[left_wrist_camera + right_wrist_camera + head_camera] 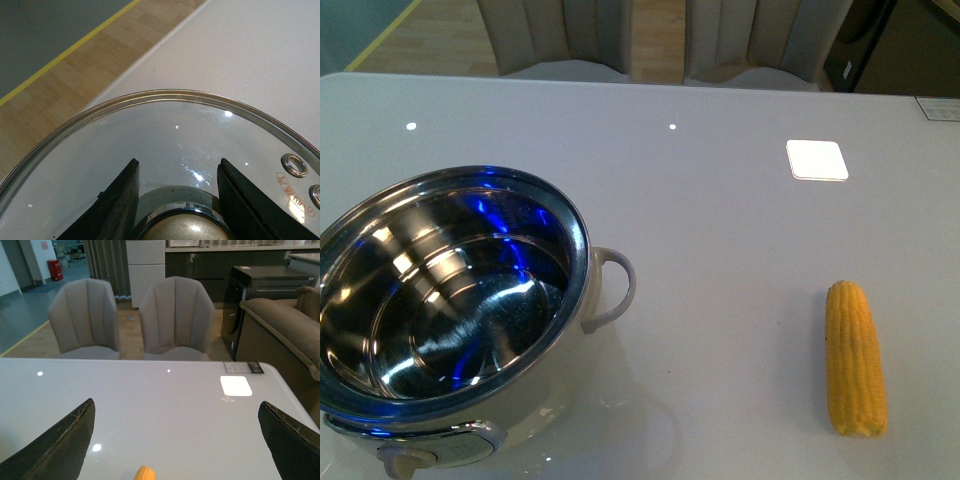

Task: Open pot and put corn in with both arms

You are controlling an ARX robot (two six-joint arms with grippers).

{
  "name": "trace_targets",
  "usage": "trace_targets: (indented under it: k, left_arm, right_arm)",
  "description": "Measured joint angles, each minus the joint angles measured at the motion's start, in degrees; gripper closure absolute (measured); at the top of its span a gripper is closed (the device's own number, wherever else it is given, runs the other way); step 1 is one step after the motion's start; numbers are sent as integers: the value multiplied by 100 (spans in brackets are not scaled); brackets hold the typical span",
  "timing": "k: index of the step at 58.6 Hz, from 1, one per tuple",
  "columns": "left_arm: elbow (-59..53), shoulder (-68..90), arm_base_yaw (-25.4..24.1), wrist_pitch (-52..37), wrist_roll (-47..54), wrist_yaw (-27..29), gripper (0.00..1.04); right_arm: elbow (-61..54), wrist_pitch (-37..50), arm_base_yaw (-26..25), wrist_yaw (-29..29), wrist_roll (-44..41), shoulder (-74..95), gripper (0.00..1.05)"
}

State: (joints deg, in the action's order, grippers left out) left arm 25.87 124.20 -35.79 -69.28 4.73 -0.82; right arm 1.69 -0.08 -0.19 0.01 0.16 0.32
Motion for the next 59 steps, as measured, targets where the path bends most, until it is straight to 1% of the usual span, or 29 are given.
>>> trace_targets:
  k: [12, 22, 59]
  left_arm:
    - [251, 627, 295, -387, -9, 44, 64]
    - [575, 1088, 409, -424, -48, 48, 64]
    - [1910, 1965, 328, -2, -133, -52, 64]
  right_arm:
    - [0, 0, 0, 0, 0, 0, 9]
    - [0, 0, 0, 0, 0, 0, 9]
    - [0, 0, 0, 0, 0, 0, 9]
